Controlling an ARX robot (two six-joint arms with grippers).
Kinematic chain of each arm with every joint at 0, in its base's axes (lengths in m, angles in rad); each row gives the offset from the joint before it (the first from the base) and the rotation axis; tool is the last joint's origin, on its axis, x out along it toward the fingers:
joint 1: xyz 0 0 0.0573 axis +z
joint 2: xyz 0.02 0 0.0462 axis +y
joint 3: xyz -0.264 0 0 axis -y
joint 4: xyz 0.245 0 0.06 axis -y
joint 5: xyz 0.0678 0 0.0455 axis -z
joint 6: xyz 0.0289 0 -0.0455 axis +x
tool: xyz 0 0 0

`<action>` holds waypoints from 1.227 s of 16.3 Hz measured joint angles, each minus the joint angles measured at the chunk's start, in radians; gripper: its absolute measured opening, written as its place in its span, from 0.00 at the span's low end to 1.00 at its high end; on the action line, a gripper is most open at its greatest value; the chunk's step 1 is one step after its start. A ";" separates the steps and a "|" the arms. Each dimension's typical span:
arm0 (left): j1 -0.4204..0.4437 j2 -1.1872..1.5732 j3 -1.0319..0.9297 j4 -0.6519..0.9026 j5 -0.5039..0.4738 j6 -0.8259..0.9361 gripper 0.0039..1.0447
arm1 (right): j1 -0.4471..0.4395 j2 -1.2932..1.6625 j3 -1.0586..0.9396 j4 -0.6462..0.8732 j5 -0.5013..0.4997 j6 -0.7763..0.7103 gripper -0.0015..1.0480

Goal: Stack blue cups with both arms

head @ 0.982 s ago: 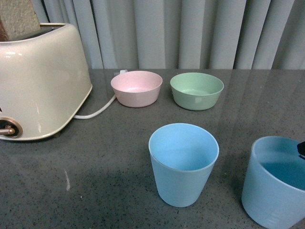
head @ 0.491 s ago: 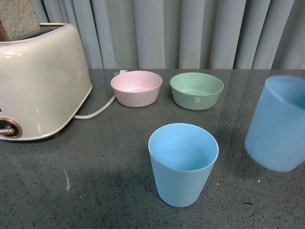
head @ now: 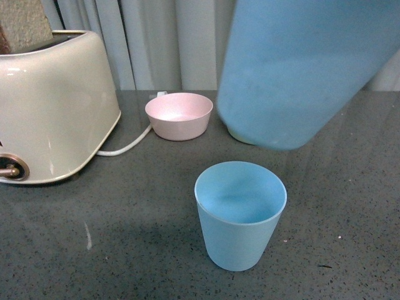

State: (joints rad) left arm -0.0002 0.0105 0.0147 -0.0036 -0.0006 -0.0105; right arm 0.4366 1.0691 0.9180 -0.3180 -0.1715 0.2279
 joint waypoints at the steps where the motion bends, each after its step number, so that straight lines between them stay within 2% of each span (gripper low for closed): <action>1: 0.000 0.000 0.000 0.000 0.000 0.000 0.94 | 0.032 0.019 -0.007 0.014 0.020 0.000 0.02; 4: 0.000 0.000 0.000 0.000 0.000 0.000 0.94 | 0.081 0.088 -0.023 0.045 0.068 0.000 0.02; 6: 0.000 0.000 0.000 0.000 0.000 0.000 0.94 | 0.080 0.160 -0.021 0.072 0.103 -0.005 0.02; 17: 0.000 0.000 0.000 0.000 0.000 0.000 0.94 | 0.079 0.208 -0.014 0.080 0.127 -0.013 0.02; 20: 0.000 0.000 0.000 0.000 0.000 0.000 0.94 | 0.056 0.222 -0.012 0.086 0.134 -0.016 0.02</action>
State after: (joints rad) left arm -0.0002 0.0105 0.0147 -0.0036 -0.0006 -0.0105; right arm 0.4927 1.2907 0.9062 -0.2317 -0.0372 0.2123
